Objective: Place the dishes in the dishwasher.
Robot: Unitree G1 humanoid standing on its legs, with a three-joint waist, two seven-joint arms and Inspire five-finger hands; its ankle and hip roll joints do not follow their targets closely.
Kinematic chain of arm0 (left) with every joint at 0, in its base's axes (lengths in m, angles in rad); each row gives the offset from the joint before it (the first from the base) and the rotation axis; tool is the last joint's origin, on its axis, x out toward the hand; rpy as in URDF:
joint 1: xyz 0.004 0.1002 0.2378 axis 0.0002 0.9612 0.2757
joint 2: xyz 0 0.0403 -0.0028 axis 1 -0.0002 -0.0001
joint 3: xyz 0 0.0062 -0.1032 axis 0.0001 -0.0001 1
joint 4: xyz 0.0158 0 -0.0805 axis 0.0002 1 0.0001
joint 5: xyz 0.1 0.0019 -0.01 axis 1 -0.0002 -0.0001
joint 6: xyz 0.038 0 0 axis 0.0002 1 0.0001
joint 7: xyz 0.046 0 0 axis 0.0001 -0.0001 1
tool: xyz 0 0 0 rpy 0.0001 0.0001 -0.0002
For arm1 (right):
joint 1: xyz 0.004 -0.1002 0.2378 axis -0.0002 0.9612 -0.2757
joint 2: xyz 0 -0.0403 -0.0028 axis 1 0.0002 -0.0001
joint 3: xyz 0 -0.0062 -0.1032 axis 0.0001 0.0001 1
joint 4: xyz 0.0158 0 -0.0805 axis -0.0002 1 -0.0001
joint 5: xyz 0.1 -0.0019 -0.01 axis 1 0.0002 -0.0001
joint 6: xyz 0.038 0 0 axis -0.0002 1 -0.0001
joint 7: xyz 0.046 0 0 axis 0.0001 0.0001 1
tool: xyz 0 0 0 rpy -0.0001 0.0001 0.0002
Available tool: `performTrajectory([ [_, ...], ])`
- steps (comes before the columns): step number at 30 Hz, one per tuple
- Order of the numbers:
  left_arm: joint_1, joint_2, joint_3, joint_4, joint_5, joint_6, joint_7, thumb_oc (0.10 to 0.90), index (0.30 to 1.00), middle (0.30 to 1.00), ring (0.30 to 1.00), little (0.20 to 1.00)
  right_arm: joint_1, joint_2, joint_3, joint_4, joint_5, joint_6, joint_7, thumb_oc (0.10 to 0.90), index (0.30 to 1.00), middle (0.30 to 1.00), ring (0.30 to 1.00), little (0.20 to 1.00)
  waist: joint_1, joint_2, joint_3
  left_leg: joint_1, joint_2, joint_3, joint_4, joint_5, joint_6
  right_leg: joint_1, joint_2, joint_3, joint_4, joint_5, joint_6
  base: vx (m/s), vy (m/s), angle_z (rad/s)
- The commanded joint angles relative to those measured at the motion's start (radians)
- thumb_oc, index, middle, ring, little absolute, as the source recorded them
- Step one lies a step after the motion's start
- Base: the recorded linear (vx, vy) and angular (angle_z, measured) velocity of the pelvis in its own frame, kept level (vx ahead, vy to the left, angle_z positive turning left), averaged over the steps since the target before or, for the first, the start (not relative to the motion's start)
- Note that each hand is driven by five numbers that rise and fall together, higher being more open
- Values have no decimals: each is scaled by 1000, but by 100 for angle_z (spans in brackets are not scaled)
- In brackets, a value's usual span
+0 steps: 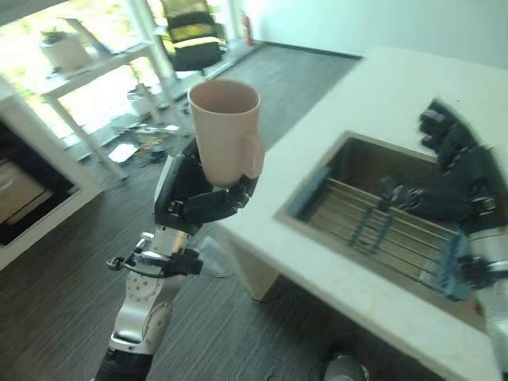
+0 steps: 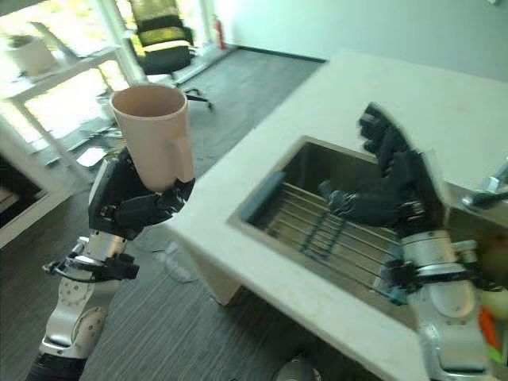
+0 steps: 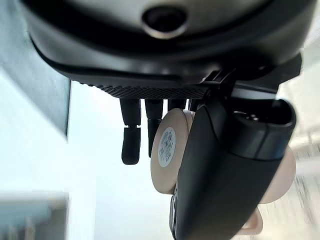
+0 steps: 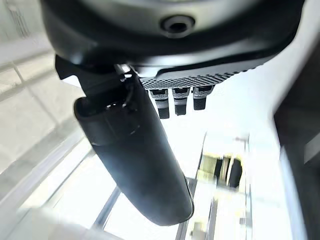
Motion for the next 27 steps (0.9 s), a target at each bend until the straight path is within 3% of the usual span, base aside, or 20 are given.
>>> performTrajectory([
  [1,-27,79,103,-152,-8,-83,-13,400,300,300,300,300,-89,57,26,-79,-36,-73,-42,800,900,900,900,900,8,-45,-76,-43,-57,-103,-90,-34,75,-42,56,10,18,-32,167,-139,392,182],
  [3,-33,75,109,-161,6,-78,13,400,300,300,300,300,-79,92,55,-90,-52,-73,-24,800,900,900,900,900,37,-51,-61,-71,-105,-150,-90,-54,95,-46,0,-9,18,24,191,-156,434,100],
  [6,-53,69,92,-161,45,-84,29,400,300,300,300,300,-74,115,79,-78,-50,-75,-36,800,900,900,900,900,53,-58,-54,-100,-151,-229,-90,-68,123,-54,-4,37,18,28,193,-97,254,107],
  [9,-49,71,67,-152,50,-100,3,400,300,300,300,300,-15,126,58,-75,-59,-118,-63,800,900,900,900,900,21,-75,-51,-146,-193,-353,-90,-34,153,-74,94,259,18,-32,139,-26,104,143],
  [12,-59,76,53,-140,82,-89,52,400,300,300,300,300,-1,95,34,-80,-20,-125,-36,800,900,900,900,900,13,-79,-59,-184,-202,-440,-90,-2,149,-36,169,370,18,-119,110,39,45,212],
  [17,-64,44,50,-150,119,-35,112,400,300,300,300,300,-72,90,87,-81,-22,-83,-59,800,900,900,900,900,82,-91,-67,-209,-189,-493,-90,14,134,17,155,305,18,-154,112,51,-88,92],
  [21,-32,47,76,-155,111,-12,133,400,300,300,300,300,-115,93,141,-79,-37,-70,-80,800,900,900,900,900,139,-90,-66,-218,-154,-528,-90,33,114,72,173,242,18,-250,106,46,-174,70],
  [27,33,47,126,-173,92,-20,149,400,300,300,300,300,-117,87,165,-83,-25,-69,-50,800,900,900,900,900,160,-86,-63,-225,-119,-538,-90,53,91,96,213,233,18,-303,95,3,-141,19],
])
